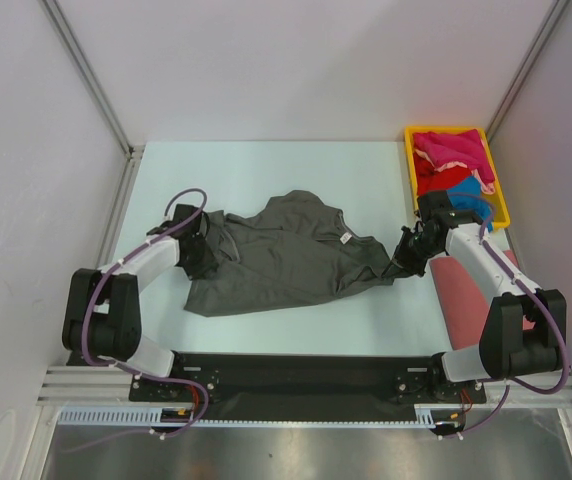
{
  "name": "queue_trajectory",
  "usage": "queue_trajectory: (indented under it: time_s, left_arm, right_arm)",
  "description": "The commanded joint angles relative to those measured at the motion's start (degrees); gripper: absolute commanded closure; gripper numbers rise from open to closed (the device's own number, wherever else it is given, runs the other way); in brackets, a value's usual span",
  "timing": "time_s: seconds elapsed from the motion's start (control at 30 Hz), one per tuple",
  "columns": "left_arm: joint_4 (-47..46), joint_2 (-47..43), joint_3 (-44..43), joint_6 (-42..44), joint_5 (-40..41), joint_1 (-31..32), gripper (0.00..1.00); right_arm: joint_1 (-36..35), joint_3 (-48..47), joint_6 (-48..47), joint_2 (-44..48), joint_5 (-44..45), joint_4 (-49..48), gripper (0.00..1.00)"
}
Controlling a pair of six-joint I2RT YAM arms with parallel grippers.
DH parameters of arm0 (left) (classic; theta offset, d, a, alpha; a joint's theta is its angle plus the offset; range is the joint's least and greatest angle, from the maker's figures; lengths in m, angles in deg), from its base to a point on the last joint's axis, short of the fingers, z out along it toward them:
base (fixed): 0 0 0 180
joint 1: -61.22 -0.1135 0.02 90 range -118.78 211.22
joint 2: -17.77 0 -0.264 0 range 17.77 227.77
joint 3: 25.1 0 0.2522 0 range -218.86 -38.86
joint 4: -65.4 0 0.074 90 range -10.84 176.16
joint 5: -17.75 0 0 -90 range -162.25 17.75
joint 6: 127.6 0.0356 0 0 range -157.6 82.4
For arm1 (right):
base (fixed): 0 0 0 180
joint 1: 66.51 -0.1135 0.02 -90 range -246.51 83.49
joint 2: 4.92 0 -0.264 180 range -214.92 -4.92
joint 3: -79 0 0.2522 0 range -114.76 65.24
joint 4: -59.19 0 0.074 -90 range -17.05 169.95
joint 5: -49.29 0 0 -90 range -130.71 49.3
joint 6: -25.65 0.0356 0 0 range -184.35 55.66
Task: Fold and stack the t-shirts
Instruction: Flatten the tshirt out
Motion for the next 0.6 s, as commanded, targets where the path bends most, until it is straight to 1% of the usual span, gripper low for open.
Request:
queue_trajectory:
  time_s: [0.0, 0.13, 0.23, 0.43, 0.47, 0.5, 0.57]
  left_arm:
    - [-1.8, -0.2, 0.8, -0.6, 0.9, 0.6, 0.58]
    - [-3.0, 2.0, 0.7, -0.4, 1.0, 0.6, 0.62]
    - [-2.8, 3.0, -0.3, 0.1, 1.7, 0.6, 0.72]
    - [0.2, -2.5, -1.3, 0.1, 3.1, 0.8, 0.86]
    - [0.4, -3.3, -1.2, 0.1, 3.0, 0.9, 0.89]
    - [1.0, -4.1, -1.1, 0.0, 3.0, 0.9, 0.95]
    - [2.6, -6.0, -1.5, -0.2, 2.7, 0.9, 1.0]
  right_arm:
    - [0.2, -0.1, -1.1, 1.5, -0.5, 0.2, 1.0]
    - [0.5, -0.5, -1.4, 1.4, -0.5, 0.5, 1.0]
    - [0.6, -0.5, -1.6, 1.5, -0.6, 0.6, 1.0]
    - [0.6, -0.3, -1.6, 1.3, -0.7, 0.4, 1.0]
    - [0.7, -0.3, -1.5, 1.4, -0.7, 0.3, 1.0]
    - [0.7, -0.4, -1.5, 1.3, -0.6, 0.2, 1.0]
    - [0.8, -0.5, -1.4, 1.2, -0.7, -0.1, 1.0]
